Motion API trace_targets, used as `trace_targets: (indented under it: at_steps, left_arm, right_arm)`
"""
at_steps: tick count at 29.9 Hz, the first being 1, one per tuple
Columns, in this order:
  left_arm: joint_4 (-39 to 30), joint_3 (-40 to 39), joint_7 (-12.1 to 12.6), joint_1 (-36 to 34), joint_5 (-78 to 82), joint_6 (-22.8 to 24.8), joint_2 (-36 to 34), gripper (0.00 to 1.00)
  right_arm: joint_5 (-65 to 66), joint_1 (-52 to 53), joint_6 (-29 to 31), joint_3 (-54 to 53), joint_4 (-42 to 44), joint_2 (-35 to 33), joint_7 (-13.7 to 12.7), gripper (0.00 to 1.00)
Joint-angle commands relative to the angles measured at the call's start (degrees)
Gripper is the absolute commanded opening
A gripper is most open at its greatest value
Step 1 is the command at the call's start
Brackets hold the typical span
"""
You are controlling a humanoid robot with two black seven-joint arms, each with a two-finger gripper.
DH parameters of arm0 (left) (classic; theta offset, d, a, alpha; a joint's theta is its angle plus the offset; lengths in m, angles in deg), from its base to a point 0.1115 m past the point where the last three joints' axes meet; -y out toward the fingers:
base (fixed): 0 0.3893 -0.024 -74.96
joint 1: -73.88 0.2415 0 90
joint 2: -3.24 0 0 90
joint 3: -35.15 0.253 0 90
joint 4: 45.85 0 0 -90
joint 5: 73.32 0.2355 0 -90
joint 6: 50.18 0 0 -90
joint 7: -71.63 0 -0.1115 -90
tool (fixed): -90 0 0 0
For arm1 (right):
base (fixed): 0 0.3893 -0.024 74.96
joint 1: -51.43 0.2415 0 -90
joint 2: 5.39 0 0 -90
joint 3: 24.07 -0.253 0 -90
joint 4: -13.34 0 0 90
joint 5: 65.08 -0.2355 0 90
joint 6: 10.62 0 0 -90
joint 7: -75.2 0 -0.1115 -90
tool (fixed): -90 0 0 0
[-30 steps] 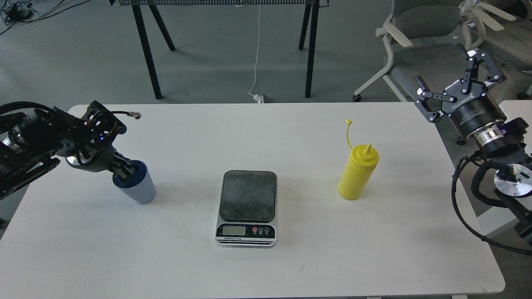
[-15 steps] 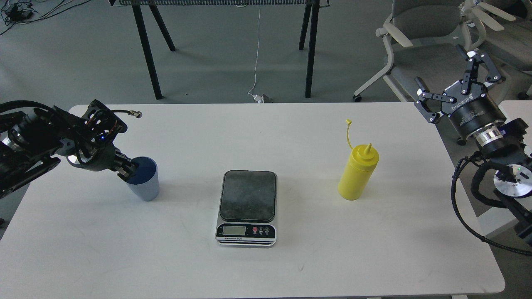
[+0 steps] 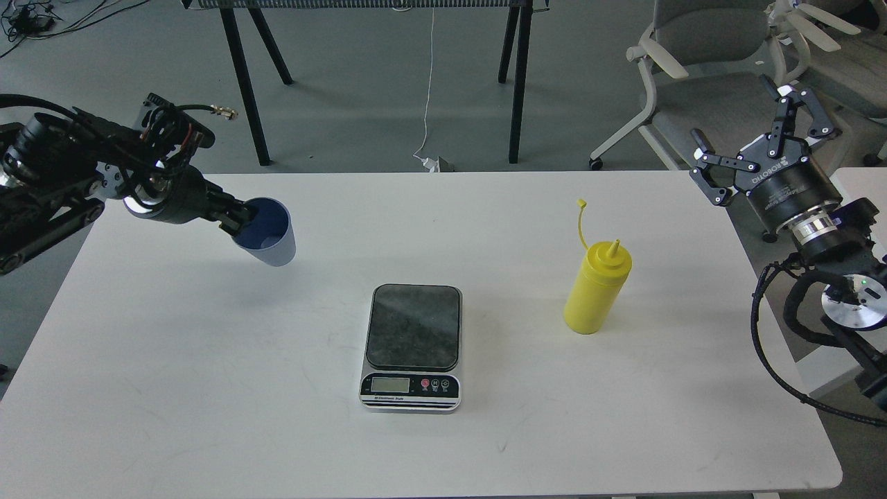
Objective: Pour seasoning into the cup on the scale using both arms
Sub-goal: 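Lift the blue cup with the left gripper and carry it over the scale, then set the blue cup on the scale and open the left gripper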
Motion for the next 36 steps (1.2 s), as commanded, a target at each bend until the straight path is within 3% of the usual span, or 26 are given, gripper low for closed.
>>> trace_targets:
  at_steps: [1,6,10,23,36]
  left_arm:
    - [-5.16,-0.04,-0.03,-5.49,-3.79,0.01,1.67,0.04]
    - [-5.27,0.48,-0.03,-5.51,-3.62,0.01,10.01,0.04]
    - [-5.18,0.57,-0.03,-2.35,-2.74,0.01,12.57,0.04]
    - [-5.18,0.57,-0.03,4.16,-0.01,0.01,12.49,0.04]
    - [-5.0,0.57,-0.03,5.04,-0.1,0.01,13.72,0.07]
  right_arm:
    - [0.01,-0.06,0.0,0.01,0.11,0.0,0.0,0.99]
    - [0.01,-0.06,0.0,-0.35,0.2,0.0,0.0,0.99]
    - [0.01,-0.32,0.0,-0.52,0.38,-0.08,0.0,0.99]
    - [0.09,-0.76,0.0,-0.61,0.64,0.97,0.0,0.99]
    - [0.01,-1.2,0.0,-0.7,0.64,0.88,0.0,0.99]
